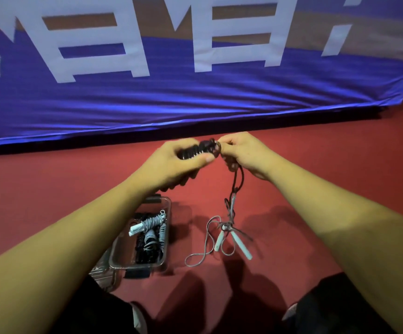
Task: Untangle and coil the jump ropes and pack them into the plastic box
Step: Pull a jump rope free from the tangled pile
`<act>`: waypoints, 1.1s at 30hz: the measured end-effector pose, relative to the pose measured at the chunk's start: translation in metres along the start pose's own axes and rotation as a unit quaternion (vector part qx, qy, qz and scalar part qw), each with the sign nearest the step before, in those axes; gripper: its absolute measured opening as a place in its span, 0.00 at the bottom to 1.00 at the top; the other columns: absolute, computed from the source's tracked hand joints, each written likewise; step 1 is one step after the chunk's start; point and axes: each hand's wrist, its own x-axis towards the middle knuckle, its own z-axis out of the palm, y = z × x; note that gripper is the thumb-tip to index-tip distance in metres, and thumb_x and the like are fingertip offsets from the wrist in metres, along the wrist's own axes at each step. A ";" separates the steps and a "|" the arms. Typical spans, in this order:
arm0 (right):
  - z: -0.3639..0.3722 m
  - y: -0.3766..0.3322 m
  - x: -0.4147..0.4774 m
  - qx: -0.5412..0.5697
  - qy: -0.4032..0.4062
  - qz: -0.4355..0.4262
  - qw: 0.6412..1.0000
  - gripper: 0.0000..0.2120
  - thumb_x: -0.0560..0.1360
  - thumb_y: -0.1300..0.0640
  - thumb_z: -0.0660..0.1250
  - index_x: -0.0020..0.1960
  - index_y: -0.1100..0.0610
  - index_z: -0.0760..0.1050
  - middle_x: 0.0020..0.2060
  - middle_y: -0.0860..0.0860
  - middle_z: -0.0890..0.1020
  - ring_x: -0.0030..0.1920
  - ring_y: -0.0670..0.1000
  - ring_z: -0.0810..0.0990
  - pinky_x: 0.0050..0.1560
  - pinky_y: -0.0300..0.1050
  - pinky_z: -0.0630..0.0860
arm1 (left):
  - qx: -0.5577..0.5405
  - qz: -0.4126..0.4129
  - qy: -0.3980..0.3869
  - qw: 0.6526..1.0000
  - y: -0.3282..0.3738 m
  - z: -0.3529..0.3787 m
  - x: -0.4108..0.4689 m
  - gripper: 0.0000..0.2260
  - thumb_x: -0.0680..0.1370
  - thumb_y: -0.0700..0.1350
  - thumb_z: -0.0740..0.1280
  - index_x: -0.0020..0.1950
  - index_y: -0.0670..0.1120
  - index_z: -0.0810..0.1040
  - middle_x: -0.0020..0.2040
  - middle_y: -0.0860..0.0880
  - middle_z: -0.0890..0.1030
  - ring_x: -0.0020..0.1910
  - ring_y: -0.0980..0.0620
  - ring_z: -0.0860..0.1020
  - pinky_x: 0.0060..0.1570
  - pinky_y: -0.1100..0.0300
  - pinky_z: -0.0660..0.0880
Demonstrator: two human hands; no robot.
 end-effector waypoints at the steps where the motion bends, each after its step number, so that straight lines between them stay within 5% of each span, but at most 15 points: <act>1: 0.001 0.003 0.001 0.019 -0.003 0.010 1.000 0.15 0.76 0.49 0.67 0.33 0.55 0.78 0.25 0.52 0.68 0.25 0.49 0.65 0.29 0.41 0.66 | -0.032 0.002 0.031 0.999 0.004 0.000 0.001 0.10 0.78 0.52 0.69 0.39 0.51 0.75 0.28 0.49 0.76 0.22 0.49 0.70 0.21 0.62 0.64; 3: 0.008 0.012 0.002 0.030 -0.021 0.040 0.999 0.16 0.71 0.44 0.69 0.35 0.56 0.77 0.28 0.56 0.73 0.27 0.49 0.70 0.34 0.44 0.69 | -0.107 0.001 0.090 0.990 0.010 -0.003 0.003 0.08 0.77 0.53 0.68 0.44 0.51 0.75 0.28 0.48 0.76 0.21 0.49 0.68 0.22 0.62 0.63; 7: 0.018 0.037 0.000 -0.023 -0.059 0.111 0.992 0.08 0.71 0.53 0.75 0.43 0.55 0.78 0.38 0.53 0.82 0.40 0.49 0.78 0.43 0.43 0.72 | -0.199 -0.018 0.122 0.972 0.015 -0.014 0.006 0.15 0.77 0.57 0.66 0.60 0.51 0.77 0.32 0.47 0.75 0.26 0.48 0.70 0.25 0.62 0.63; 9: 0.023 0.043 -0.001 -0.003 -0.072 0.133 0.989 0.08 0.71 0.58 0.75 0.46 0.55 0.76 0.39 0.52 0.81 0.38 0.50 0.79 0.37 0.40 0.72 | -0.217 -0.027 0.118 0.969 0.014 -0.017 0.004 0.20 0.76 0.58 0.66 0.59 0.45 0.77 0.33 0.47 0.74 0.27 0.48 0.69 0.25 0.62 0.63; 15: 0.036 0.061 -0.006 -0.077 -0.130 0.168 0.974 0.12 0.73 0.72 0.67 0.53 0.60 0.76 0.36 0.59 0.82 0.31 0.51 0.83 0.38 0.45 0.82 | -0.272 -0.031 0.128 0.953 0.012 -0.028 0.003 0.19 0.69 0.63 0.68 0.50 0.51 0.77 0.33 0.48 0.74 0.26 0.49 0.70 0.26 0.63 0.64; 18: 0.036 0.059 -0.003 -0.118 -0.119 0.154 0.974 0.05 0.74 0.72 0.66 0.44 0.65 0.79 0.34 0.56 0.83 0.30 0.47 0.82 0.42 0.45 0.81 | -0.262 -0.028 0.133 0.955 0.010 -0.033 0.001 0.21 0.68 0.64 0.68 0.51 0.50 0.75 0.33 0.49 0.74 0.26 0.49 0.70 0.26 0.63 0.64; 22: 0.031 0.050 0.000 -0.169 -0.102 0.107 0.975 0.06 0.75 0.63 0.69 0.40 0.59 0.82 0.34 0.55 0.85 0.37 0.51 0.78 0.45 0.46 0.74 | -0.226 -0.034 0.161 0.960 0.007 -0.041 -0.002 0.17 0.74 0.61 0.67 0.51 0.49 0.74 0.34 0.47 0.75 0.27 0.48 0.70 0.27 0.61 0.64; 27: 0.020 0.025 -0.004 -0.157 -0.080 0.037 0.984 0.09 0.82 0.59 0.59 0.46 0.58 0.77 0.27 0.55 0.80 0.30 0.54 0.81 0.36 0.48 0.78 | -0.151 -0.045 0.162 0.974 0.000 -0.051 -0.006 0.11 0.77 0.59 0.67 0.43 0.53 0.74 0.35 0.46 0.76 0.31 0.46 0.71 0.29 0.57 0.64; 33: 0.010 -0.005 -0.001 -0.143 -0.004 -0.032 0.989 0.09 0.81 0.59 0.61 0.42 0.56 0.75 0.25 0.48 0.69 0.24 0.47 0.68 0.32 0.42 0.69 | -0.143 -0.059 0.155 0.976 -0.006 -0.052 -0.008 0.11 0.78 0.58 0.67 0.39 0.54 0.74 0.37 0.45 0.77 0.30 0.46 0.73 0.26 0.60 0.66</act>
